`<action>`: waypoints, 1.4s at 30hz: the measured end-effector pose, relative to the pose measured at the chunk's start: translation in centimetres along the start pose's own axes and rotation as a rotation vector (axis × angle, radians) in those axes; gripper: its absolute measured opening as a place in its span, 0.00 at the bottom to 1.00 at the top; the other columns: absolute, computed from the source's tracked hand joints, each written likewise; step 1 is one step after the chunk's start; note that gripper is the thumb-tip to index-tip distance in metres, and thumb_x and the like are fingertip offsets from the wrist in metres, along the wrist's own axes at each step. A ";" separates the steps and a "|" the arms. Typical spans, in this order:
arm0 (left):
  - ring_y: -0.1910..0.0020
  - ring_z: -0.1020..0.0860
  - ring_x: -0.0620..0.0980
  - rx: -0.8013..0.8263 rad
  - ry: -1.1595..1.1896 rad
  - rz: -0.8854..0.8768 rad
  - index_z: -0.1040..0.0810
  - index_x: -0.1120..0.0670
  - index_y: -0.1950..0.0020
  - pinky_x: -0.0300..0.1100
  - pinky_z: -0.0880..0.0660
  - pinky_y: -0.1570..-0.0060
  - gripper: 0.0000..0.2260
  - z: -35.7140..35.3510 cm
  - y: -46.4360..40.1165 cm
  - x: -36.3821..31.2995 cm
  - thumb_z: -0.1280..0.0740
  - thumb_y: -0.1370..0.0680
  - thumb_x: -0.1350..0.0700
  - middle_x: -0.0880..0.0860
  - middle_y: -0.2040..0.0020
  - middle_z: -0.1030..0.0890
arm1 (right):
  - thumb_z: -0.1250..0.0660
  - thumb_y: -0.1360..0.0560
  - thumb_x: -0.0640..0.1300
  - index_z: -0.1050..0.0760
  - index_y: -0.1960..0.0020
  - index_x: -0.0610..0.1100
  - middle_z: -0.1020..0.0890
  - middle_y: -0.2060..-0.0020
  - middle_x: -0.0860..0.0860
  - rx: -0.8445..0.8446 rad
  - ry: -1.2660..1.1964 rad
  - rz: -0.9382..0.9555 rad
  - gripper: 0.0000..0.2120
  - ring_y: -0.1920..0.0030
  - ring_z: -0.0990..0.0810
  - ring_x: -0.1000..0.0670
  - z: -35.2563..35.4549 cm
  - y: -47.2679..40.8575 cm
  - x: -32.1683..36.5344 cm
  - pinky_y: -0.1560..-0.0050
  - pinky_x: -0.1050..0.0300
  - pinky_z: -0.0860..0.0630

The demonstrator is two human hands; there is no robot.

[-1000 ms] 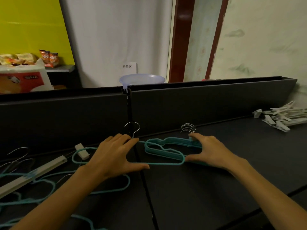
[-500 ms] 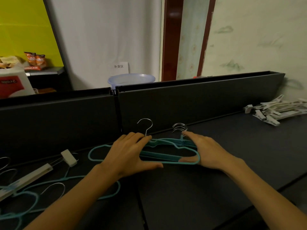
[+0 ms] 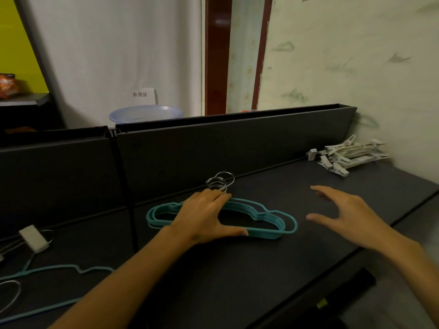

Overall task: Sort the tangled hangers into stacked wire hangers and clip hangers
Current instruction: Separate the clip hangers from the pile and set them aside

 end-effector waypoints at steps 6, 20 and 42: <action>0.33 0.34 0.47 0.030 0.032 0.018 0.38 0.50 0.26 0.43 0.35 0.34 0.47 -1.0 -0.4 0.1 0.46 0.37 0.22 0.49 0.30 0.32 | 0.37 0.36 0.68 0.31 0.33 0.56 0.24 0.40 0.55 -0.033 -0.054 0.036 0.34 0.41 0.25 0.54 -0.1 0.1 -0.7 0.42 0.51 0.25; 0.31 0.35 0.48 0.008 0.041 0.000 0.39 0.51 0.26 0.44 0.37 0.33 0.46 -1.0 0.2 0.4 0.45 0.36 0.23 0.50 0.29 0.34 | 0.36 0.32 0.64 0.31 0.34 0.58 0.23 0.44 0.58 -0.045 -0.119 0.174 0.28 0.43 0.25 0.58 -1.5 -1.7 3.4 0.43 0.53 0.25; 0.30 0.38 0.50 0.084 -0.043 0.043 0.43 0.48 0.25 0.48 0.47 0.29 0.48 -0.5 1.2 1.2 0.48 0.38 0.21 0.52 0.28 0.36 | 0.36 0.27 0.59 0.30 0.33 0.53 0.23 0.41 0.56 -0.084 -0.037 0.290 0.24 0.41 0.26 0.55 -2.0 -1.5 8.1 0.42 0.54 0.26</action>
Point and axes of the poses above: each hand's wrist, its own y-axis away from the middle knuckle, its own z-axis out of the back of the hand, x = y × z, the point moved 2 cm from there along -y, towards the middle knuckle
